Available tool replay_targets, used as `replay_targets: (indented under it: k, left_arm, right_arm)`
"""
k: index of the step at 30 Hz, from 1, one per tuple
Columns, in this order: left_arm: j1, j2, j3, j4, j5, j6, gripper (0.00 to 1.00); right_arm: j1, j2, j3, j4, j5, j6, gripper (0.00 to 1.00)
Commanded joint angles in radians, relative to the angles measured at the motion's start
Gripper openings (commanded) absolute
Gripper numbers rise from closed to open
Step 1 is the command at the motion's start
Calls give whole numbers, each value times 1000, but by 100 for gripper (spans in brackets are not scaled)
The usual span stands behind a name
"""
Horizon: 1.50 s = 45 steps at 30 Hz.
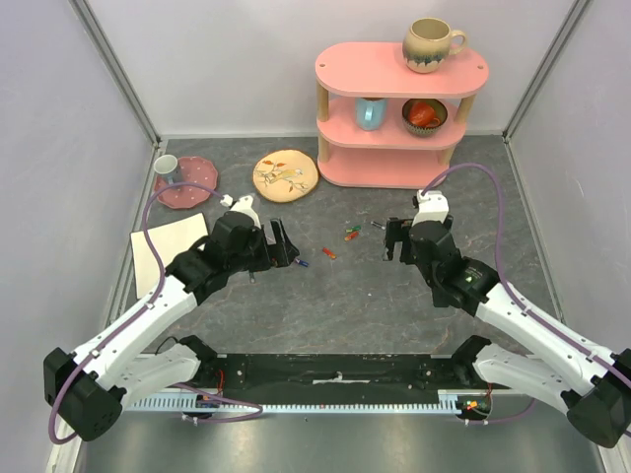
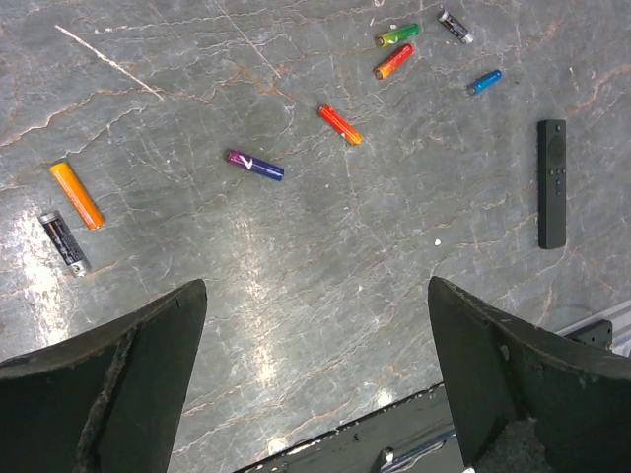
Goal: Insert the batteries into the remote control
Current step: Move the remote control to the center of the board.
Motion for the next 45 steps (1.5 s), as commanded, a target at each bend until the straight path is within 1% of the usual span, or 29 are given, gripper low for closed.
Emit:
replay_targets:
  k: [1,4,6,7,9,10,11,13,14,15,16,17,18,21,22,25,35,40,45]
  left_arm:
    - [1,-23,39,7,20,56,99]
    - [1,-2,42,-19,11,57,99]
    - [1,1,33,-24,13,40,99]
    - [1,-2,16,-13,20,39,91]
    - [1,-10,-16,30,51,31,88]
    - [-1,-23,-27,51,92,34,86]
    - [-2,-33,-38,82,168,55,85]
    - [-7,-49,-78,164,224,68,85]
    - [-11,-63,-92,189,262,73,84]
    - [-13,-71,-121,232,270,71,84]
    - [-15,-77,-135,244,275,65,85]
    - [-15,-91,-147,255,275,54,85]
    - [-16,-95,-168,273,273,53,85]
    - [-16,-108,-191,287,284,40,85]
    - [-18,-108,-193,289,286,37,85]
    - [-18,-105,-199,293,292,25,85]
    - [-18,-86,-227,359,329,-7,84]
    - [-19,-68,-230,379,329,-19,84]
    - [-22,-54,-227,383,324,-24,84]
  right_arm:
    - [-1,-12,54,-42,44,-69,98]
    - [0,5,51,-103,130,-63,98]
    - [0,17,43,-136,155,-69,98]
    - [0,23,48,-151,177,-64,98]
    - [-1,50,55,-208,188,-60,98]
    - [-9,63,68,-228,198,-43,98]
    - [-17,94,71,-257,199,-34,98]
    - [-49,115,60,-268,201,-15,98]
    - [-66,117,53,-266,181,0,98]
    - [-84,113,37,-254,163,2,98]
    - [-122,106,11,-230,140,0,97]
    - [-148,109,2,-222,82,0,98]
    - [-202,119,-4,-219,64,3,97]
    - [-265,181,-17,-211,2,5,98]
    - [-299,224,-18,-208,-12,5,98]
    - [-330,299,-18,-199,-28,25,98]
    - [-397,389,-44,-153,-106,63,97]
    - [-419,422,-75,-107,-170,78,94]
    - [-437,445,-99,-70,-207,83,89]
